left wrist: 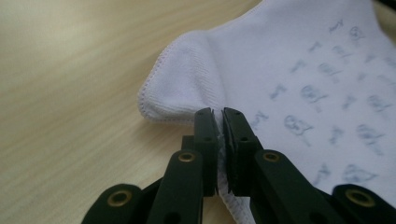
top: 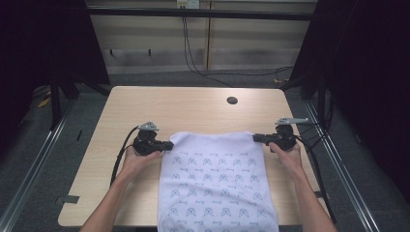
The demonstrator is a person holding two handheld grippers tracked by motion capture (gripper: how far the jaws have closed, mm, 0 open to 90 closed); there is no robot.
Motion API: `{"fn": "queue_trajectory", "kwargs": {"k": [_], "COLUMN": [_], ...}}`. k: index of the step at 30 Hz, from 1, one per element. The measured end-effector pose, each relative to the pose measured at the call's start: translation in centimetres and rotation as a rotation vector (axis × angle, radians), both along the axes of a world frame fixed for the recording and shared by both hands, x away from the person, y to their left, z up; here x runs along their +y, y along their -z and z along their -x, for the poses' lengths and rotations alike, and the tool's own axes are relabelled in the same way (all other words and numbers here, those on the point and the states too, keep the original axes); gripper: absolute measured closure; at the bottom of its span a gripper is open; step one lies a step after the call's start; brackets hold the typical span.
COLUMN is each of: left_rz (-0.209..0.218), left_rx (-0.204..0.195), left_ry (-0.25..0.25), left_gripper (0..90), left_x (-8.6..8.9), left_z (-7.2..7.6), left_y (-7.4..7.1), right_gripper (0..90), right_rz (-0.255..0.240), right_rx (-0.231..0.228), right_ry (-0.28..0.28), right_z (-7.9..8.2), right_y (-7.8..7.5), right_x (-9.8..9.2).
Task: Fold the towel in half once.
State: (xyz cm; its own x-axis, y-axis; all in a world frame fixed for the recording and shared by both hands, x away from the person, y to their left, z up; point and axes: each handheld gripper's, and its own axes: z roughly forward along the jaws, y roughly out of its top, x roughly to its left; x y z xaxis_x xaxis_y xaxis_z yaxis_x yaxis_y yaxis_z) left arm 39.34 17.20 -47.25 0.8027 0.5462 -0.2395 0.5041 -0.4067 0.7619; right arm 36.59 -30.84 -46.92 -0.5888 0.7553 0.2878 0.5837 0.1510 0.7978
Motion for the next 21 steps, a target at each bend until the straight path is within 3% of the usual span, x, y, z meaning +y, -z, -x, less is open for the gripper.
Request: {"fn": "queue_trajectory", "kwargs": {"k": [1, 2, 6, 7, 8, 9, 10, 11, 15, 19, 21], "left_rz": [0.033, 0.033, 0.06, 0.06, 0.068, 0.085, 0.085, 0.108, 0.137, 0.157, 0.16], "left_rx": [-0.018, -0.018, -0.056, -0.056, -0.07, -0.097, -0.097, -0.127, -0.147, -0.155, -0.163], "left_ry": [-0.018, -0.018, -0.06, -0.06, -0.064, -0.075, -0.075, -0.09, -0.111, -0.156, -0.183], "left_gripper": [84.9, 84.9, 84.9, 84.9, 84.9, 84.9, 84.9, 84.9, 84.9, 84.9, 84.8], "left_x": [0.3, 0.3, 0.6, 0.6, 0.6, 0.8, 0.8, 1.0, 1.4, 1.9, 1.9], "left_z": [0.1, 0.1, -0.6, -0.6, -0.8, -1.3, -1.3, -1.6, -2.3, -3.9, -4.5], "left_y": [-1.1, -1.1, -3.7, -3.7, -4.4, -6.0, -6.0, -7.4, -8.8, -10.3, -11.1], "right_gripper": [86.7, 86.6, 86.7, 86.7, 86.7, 86.8, 86.8, 86.9, 87.0, 87.1, 87.2], "right_rz": [-0.015, -0.014, -0.025, -0.025, -0.033, -0.043, -0.043, -0.051, -0.046, -0.057, -0.016], "right_rx": [-0.019, -0.026, -0.077, -0.077, -0.09, -0.117, -0.117, -0.129, -0.126, -0.159, -0.177], "right_ry": [0.002, 0.006, 0.011, 0.011, 0.016, 0.02, 0.02, 0.036, 0.049, 0.058, 0.059], "right_z": [-0.2, -0.2, -0.4, -0.4, -0.6, -0.9, -0.9, -1.5, -2.5, -3.7, -4.5], "right_y": [-1.2, -1.8, -4.5, -4.5, -5.2, -6.5, -6.5, -7.4, -8.7, -11.0, -12.5], "right_x": [-0.4, -0.5, -0.4, -0.4, -0.3, -0.3, -0.3, -0.5, -0.7, -0.5, 0.0]}}
